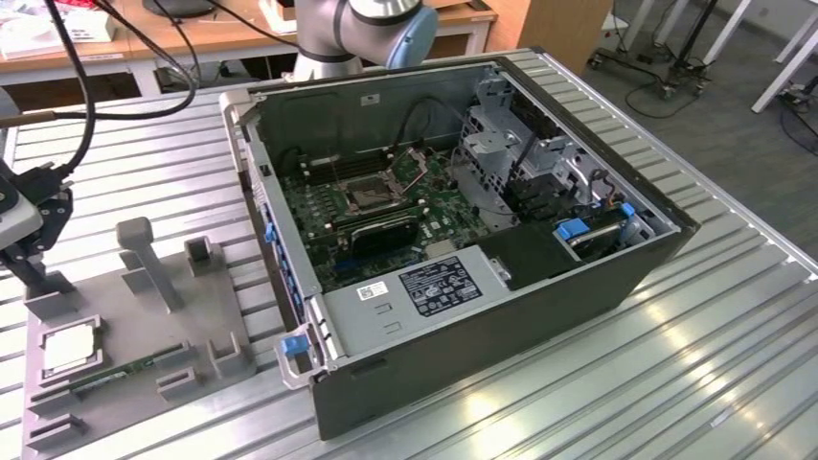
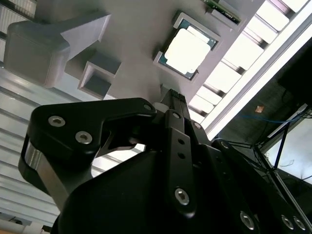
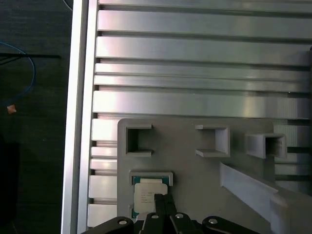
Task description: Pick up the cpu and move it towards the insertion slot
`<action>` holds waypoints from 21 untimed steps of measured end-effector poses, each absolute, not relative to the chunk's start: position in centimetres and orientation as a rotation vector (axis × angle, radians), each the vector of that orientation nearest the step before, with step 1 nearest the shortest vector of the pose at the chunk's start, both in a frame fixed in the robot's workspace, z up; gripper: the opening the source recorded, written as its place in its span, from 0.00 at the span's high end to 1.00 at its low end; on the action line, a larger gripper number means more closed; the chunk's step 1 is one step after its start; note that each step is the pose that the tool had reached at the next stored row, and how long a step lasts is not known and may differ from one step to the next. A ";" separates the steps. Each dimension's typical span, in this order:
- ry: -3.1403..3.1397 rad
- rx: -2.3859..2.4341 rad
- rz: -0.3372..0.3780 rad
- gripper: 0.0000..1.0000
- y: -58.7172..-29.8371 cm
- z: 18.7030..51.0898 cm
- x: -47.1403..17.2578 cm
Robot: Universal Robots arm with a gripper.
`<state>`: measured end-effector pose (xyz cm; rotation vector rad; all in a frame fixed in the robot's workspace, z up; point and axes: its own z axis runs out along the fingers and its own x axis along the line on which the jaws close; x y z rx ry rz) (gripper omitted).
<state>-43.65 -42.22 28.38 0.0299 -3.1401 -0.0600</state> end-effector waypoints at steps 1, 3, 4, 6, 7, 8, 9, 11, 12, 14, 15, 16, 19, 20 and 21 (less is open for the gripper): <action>-3.140 0.030 -0.060 0.89 -42.2 28.4 -43.7; -3.140 0.030 -0.060 0.89 -42.2 28.3 -43.9; -3.140 0.030 -0.060 0.89 -42.2 28.3 -44.0; -3.140 0.030 -0.060 0.89 -42.2 28.3 -44.2; -3.140 0.030 -0.060 0.89 -42.2 28.2 -44.3; -3.140 0.030 -0.060 0.89 -42.2 28.2 -44.4; -3.140 0.030 -0.060 0.89 -42.2 28.2 -44.4; -3.140 0.030 -0.060 0.89 -42.2 28.2 -44.4; -3.140 0.030 -0.060 0.89 -42.2 28.2 -44.5; -3.140 0.030 -0.060 0.89 -42.3 28.2 -44.5; -3.140 0.030 -0.060 0.89 -42.3 28.2 -44.5; -3.140 0.030 -0.060 0.89 -42.4 28.2 -44.5; -3.140 0.030 -0.060 0.89 -42.7 28.2 -44.5; -3.140 0.030 -0.060 0.89 -42.8 28.2 -44.5; -3.140 0.030 -0.060 0.89 -42.9 28.2 -44.5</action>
